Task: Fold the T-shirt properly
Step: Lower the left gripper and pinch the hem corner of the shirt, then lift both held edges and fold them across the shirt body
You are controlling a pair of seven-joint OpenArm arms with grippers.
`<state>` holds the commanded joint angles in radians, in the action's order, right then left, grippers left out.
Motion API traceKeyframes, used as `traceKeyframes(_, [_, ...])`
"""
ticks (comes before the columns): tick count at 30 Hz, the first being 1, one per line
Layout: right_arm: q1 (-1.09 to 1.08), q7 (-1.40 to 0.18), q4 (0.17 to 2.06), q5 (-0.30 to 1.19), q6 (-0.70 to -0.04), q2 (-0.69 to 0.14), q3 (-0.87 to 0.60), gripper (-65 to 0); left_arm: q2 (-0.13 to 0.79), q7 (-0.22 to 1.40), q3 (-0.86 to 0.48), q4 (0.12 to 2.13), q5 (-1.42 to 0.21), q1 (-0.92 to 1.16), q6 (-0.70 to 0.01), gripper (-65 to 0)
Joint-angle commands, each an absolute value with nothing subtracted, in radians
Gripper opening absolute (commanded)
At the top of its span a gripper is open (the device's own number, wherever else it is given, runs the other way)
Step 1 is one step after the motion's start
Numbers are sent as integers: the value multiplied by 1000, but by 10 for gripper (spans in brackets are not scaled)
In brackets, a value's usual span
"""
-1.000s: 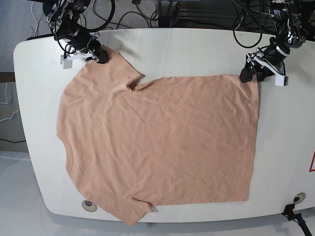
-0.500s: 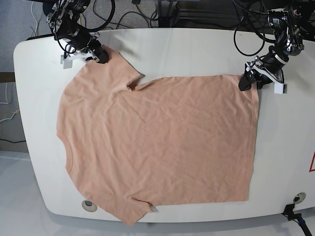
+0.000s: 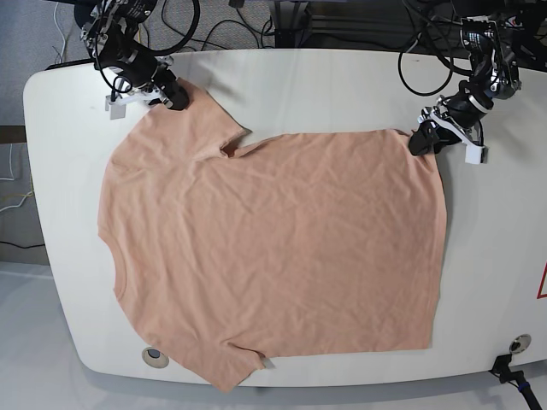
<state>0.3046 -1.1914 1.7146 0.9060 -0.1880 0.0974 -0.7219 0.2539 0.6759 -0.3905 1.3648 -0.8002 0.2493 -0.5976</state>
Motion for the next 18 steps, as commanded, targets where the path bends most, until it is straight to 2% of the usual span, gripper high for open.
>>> traceKeyframes(1, [305,-1191,1716,906,-188,97,-722,-650,254,676,-390,1365,-800,249,-598,-650])
traceKeyframes(4, [305,-1191,1719,906,-188,97,-722,-650,255,676,-390,1368,-800,252,-599,-650])
traceKeyframes(18, [398,-1194,1817,912,-188,99,-722,-650,263,676,-397,1646,-800,423,-599,-650])
